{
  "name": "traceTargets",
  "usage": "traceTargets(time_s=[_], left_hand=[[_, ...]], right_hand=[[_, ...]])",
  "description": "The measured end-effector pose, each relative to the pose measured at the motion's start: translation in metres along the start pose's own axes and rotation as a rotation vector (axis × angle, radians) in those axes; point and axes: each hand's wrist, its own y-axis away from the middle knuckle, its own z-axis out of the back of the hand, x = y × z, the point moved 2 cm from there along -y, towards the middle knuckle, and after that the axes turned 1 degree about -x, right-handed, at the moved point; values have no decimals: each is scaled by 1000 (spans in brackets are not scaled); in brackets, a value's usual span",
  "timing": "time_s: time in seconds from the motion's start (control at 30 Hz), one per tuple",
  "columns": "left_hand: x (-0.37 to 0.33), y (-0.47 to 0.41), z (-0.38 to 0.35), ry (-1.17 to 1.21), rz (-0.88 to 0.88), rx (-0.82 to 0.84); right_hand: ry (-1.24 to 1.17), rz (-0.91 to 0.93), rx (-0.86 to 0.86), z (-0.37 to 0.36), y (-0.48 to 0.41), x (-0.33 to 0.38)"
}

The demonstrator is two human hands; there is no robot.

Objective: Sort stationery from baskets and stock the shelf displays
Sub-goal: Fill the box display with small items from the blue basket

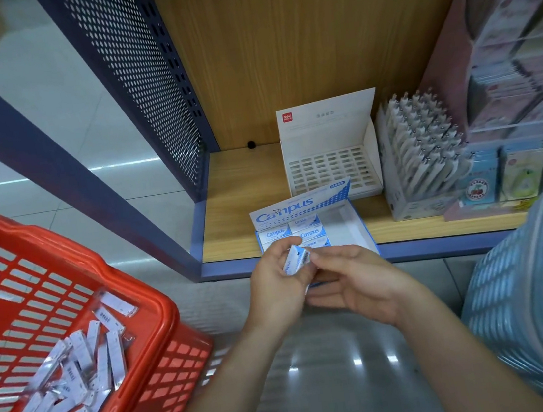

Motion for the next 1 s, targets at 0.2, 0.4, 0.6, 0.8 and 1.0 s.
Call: traceTargets(time_s=[0.2,0.4,0.6,0.8,1.0], left_hand=[[3,5,5,-233,-108,33],[11,15,14,-133,-36,39],[24,18,23,-169,73,54],[15,14,18,-334,-92,-8],[4,8,15,-344,-45,70]], right_hand=[[21,80,-86,-4,1,-11],[-38,87,-171,-7,5,-19],[-176,142,-301,4,5,-11],[-233,187,-263,5,6,-10],[-103,290,-215,15,5,0]])
